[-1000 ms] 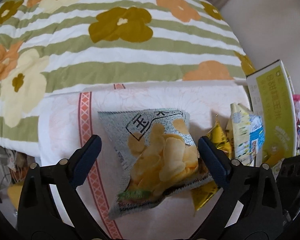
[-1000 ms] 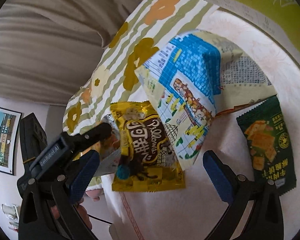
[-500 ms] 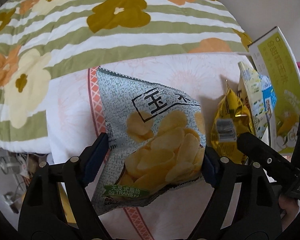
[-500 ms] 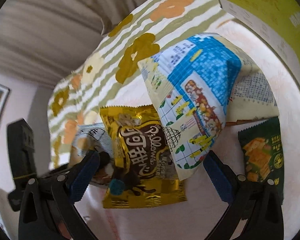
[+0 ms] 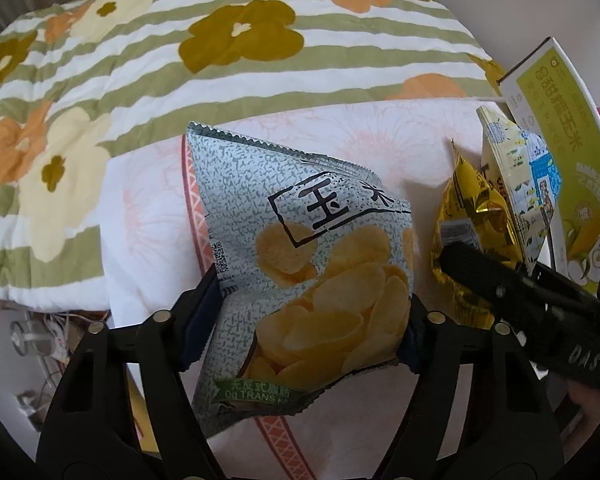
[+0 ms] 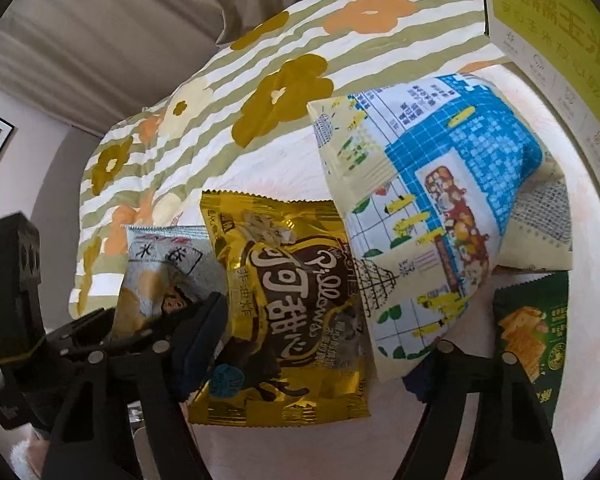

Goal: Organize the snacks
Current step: 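Grasp the grey corn chip bag with the left tool while the right tool grasps the gold Pillows bag, then carry both bags into the yellow box and open both tools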

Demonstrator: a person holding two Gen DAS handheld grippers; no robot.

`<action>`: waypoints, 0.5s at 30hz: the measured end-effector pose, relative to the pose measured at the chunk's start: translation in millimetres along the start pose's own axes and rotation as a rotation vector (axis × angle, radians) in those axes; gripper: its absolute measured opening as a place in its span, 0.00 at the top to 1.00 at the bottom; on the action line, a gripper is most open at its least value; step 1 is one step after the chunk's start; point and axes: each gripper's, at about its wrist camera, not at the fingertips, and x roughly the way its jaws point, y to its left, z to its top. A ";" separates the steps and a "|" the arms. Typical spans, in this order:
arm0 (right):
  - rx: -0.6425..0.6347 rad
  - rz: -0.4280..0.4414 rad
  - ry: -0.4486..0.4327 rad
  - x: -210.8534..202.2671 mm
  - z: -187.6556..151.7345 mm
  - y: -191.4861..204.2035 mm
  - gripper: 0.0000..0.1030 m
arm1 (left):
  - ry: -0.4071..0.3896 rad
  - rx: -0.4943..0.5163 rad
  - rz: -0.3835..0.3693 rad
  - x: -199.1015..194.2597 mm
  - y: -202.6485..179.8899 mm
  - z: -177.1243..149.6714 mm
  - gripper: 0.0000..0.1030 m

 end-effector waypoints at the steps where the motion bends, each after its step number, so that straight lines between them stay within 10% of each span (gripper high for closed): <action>1: -0.005 0.002 0.000 0.7 1.0 0.1 0.33 | -0.007 -0.003 -0.002 -1.8 1.2 -2.0 0.38; 15: -0.075 0.094 0.041 -19.7 -16.0 19.6 0.48 | -0.078 -0.060 0.017 -42.4 13.8 -27.2 0.42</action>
